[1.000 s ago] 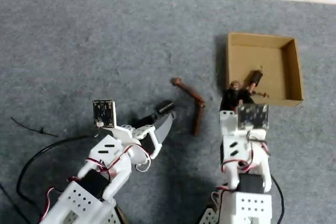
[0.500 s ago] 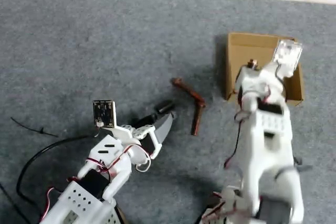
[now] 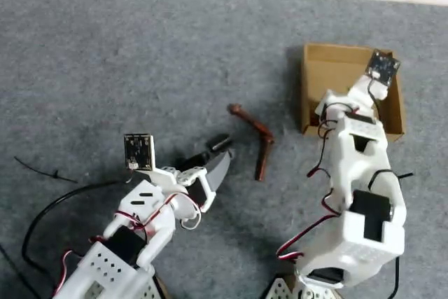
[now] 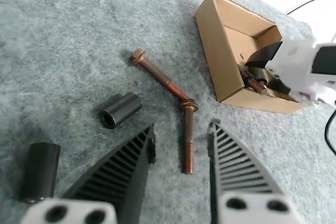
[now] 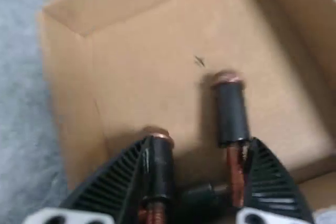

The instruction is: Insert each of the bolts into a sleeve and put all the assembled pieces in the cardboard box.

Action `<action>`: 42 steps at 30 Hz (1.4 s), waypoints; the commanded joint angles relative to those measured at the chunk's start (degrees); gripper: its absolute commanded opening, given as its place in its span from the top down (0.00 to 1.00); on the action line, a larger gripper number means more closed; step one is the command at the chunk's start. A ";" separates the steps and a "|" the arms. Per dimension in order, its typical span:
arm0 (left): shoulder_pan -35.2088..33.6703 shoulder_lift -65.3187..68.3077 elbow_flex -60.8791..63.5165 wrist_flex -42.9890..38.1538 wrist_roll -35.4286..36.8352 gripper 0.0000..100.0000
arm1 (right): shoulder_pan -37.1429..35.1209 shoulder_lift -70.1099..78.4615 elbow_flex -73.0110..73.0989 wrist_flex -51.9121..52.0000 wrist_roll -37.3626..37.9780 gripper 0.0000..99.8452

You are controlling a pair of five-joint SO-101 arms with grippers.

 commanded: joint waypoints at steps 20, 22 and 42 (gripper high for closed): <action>-0.66 -0.57 -0.22 -0.97 -0.26 0.84 | -6.90 -30.02 18.86 0.31 -0.44 0.73; -0.75 -0.57 0.04 -1.05 -0.26 0.84 | -7.87 -34.15 21.58 0.31 -0.44 0.73; -26.59 -0.13 -1.80 -11.52 13.98 0.84 | -32.22 -49.80 41.10 0.22 18.11 0.73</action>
